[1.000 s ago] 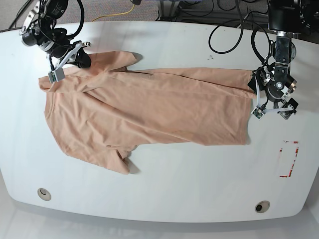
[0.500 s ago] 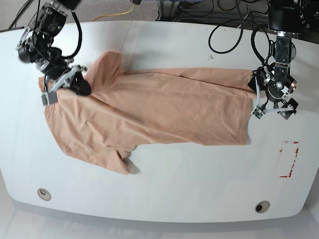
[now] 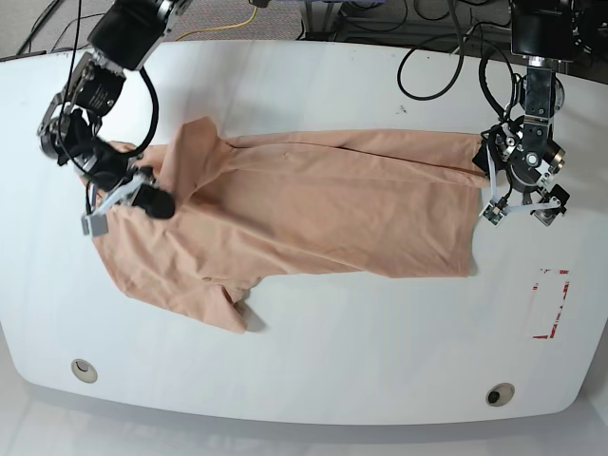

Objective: Layout the t-shirt on the table in an organized manner, then fold the t-shirt properly
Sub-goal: 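Lower the right gripper onto the shirt shoulder and grasp it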

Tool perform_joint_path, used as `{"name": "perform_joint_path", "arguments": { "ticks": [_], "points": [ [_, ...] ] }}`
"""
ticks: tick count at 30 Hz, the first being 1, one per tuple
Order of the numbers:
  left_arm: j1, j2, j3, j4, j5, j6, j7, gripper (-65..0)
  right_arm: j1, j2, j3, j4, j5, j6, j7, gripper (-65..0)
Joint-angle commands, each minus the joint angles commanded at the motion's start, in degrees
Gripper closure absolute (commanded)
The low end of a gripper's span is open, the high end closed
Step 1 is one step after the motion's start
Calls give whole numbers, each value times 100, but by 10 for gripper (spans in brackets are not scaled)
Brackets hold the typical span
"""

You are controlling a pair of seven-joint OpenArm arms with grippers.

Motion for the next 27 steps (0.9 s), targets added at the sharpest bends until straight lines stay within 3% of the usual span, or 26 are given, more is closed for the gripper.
{"name": "perform_joint_path", "arguments": {
  "ticks": [9, 11, 15, 17, 18, 19, 21, 27],
  "points": [
    [9, 0, 0, 0, 0, 0, 0, -572, 563, 105, 0, -826, -132, -35, 97, -3],
    [9, 0, 0, 0, 0, 0, 0, -572, 651, 114, -9, -1073, -132, -35, 97, -29],
    [9, 0, 0, 18, 0, 0, 0, -572, 747, 123, 0, -1336, -132, -35, 193, -205],
    [9, 0, 0, 18, 0, 0, 0, -572, 756, 123, 0, -1380, -132, -44, 343, -369],
    [9, 0, 0, 18, 0, 0, 0, -572, 756, 123, 0, -1380, -132, -44, 369, -403],
    [9, 0, 0, 18, 0, 0, 0, -572, 756, 123, 0, -1380, -132, -44, 404, -503],
    [9, 0, 0, 44, 0, 0, 0, -572, 756, 132, -9, -1380, -132, -44, 396, -628],
    [105, 0, 0, 97, 0, 0, 9, -572, 730, 264, -18, -1169, -132, -44, 35, -650]
  ]
}}
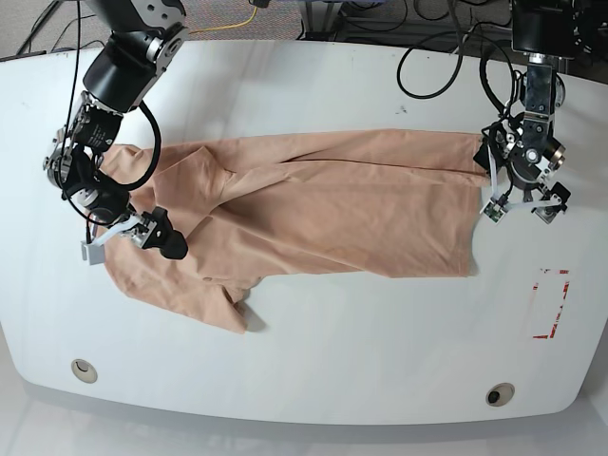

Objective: Layout the t-shirt on the table in an organized manner, then fold the t-shirt properly
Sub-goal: 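Lower the right gripper onto the shirt shoulder and grasp it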

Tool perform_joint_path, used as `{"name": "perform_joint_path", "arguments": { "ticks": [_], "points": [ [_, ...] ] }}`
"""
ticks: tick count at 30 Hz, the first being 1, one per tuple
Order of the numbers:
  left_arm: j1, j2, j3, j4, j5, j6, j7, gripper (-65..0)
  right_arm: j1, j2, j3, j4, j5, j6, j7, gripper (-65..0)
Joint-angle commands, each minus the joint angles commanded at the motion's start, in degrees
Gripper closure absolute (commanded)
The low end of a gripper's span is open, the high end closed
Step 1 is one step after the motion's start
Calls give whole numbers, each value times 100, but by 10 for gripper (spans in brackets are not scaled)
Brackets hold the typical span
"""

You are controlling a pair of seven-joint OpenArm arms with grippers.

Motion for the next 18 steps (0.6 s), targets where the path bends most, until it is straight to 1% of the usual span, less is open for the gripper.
{"name": "perform_joint_path", "arguments": {
  "ticks": [2, 4, 9, 11, 16, 18],
  "points": [
    [18, 9, 0, 35, 0, 0, 0, -572, -132, 35, 18, 185, 0, 0, -220, -650],
    [18, 9, 0, 53, 0, 0, 0, -572, -404, 44, 35, 431, 18, 0, -299, -650],
    [18, 9, 0, 53, 0, 0, 0, -572, -897, 70, 26, 879, 26, 9, -281, -650],
    [18, 9, 0, 62, 0, 0, 0, -572, -1073, 70, 26, 949, 26, 53, -281, -650],
    [18, 9, 0, 62, -9, 0, 0, -572, -1415, 79, 18, 1020, 18, 53, -202, -650],
    [18, 26, 0, 88, -18, 0, -9, -572, -1538, 158, 9, 1116, 18, 62, -114, -650]
  ]
}}
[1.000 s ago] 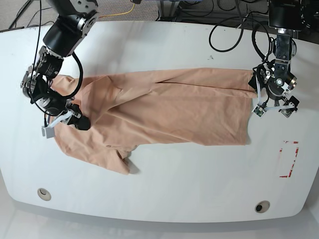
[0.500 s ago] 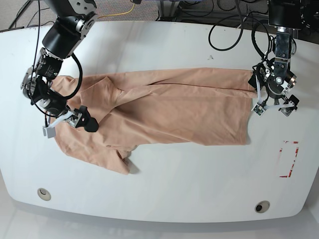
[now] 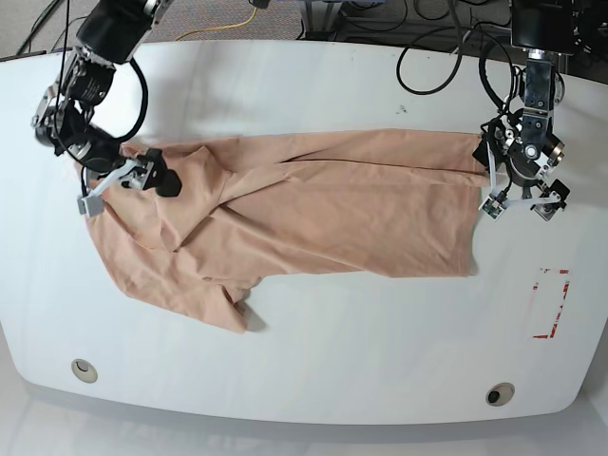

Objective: Layout the t-shirt on the table in an organized manner, then fold the t-shirt properly
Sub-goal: 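Lower the right gripper onto the shirt shoulder and grasp it, then grasp the shirt edges with both grippers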

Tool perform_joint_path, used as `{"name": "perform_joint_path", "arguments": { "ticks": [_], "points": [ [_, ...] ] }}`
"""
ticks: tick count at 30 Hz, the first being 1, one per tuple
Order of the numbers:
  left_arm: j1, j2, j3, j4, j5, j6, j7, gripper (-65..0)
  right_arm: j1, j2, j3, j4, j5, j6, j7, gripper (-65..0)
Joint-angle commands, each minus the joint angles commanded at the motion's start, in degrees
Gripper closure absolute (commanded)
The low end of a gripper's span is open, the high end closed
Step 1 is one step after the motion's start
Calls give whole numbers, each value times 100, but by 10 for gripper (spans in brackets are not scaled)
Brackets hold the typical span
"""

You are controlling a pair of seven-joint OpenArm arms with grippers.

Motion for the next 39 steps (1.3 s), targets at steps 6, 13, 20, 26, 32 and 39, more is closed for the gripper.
{"name": "perform_joint_path", "arguments": {
  "ticks": [6, 13, 20, 26, 32, 39],
  "points": [
    [105, 88, -18, 563, -44, -26, -18, -572, -202, 255, 0, 413, -26, 0, 97, -650],
    [527, 484, -325, 1354, -44, -35, -800, -572, -440, 774, 0, 1055, -299, 0, 132, -650],
    [571, 747, -563, 1407, -53, -35, -1099, -574, -598, 949, 9, 1125, -1530, 211, 607, -650],
    [545, 1046, -809, 1398, -53, -9, -1099, -574, -695, 941, 0, 923, -2708, 567, 1301, -650],
    [545, 1275, -976, 1389, -53, -9, -1099, -575, -466, 844, 18, 193, -3473, 567, 1837, -650],
    [545, 1486, -1160, 1407, -53, -9, -1090, -575, -325, 870, 44, -519, -3596, 567, 2347, -650]
  ]
}}
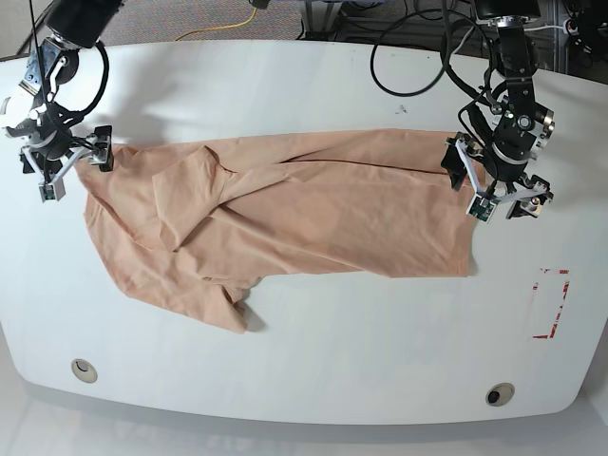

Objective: Layout the t-shirt on the table in an organized manner, then fold the t-shirt properly
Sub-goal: 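Grasp the shirt edges with both grippers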

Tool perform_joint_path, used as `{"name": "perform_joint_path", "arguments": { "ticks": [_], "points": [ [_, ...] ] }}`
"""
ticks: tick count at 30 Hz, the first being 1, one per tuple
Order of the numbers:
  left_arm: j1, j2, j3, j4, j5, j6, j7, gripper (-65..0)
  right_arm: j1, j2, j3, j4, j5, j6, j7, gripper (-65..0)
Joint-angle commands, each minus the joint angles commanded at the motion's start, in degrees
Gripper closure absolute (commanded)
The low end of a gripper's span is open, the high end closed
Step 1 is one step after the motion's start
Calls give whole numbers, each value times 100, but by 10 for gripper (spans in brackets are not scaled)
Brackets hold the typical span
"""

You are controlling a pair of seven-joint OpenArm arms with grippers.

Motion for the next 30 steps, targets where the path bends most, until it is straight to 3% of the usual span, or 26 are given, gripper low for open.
{"name": "perform_joint_path", "arguments": {
  "ticks": [11, 16, 18, 21, 25, 30],
  "points": [
    [44, -18, 9, 9, 0, -26, 9, -574, 70, -35, 0, -264, -9, 0, 237, -639],
    [62, -26, 0, 9, 9, -26, 9, -574, 53, -70, 9, -264, -9, 0, 237, -360],
    [123, -35, 0, 9, 9, -26, 9, -574, 44, -158, 18, -264, -9, 0, 237, -193],
    [229, -35, 0, 18, 9, -35, 9, -574, 26, -202, 18, -264, -26, 0, 237, -3],
    [448, -35, 0, 185, 9, -53, 18, -574, -141, -246, 18, -246, 9, 0, 229, -27],
    [818, -35, -9, 378, 9, -352, 18, -576, -202, -246, 0, -264, 123, 0, 246, 0]
  ]
}}
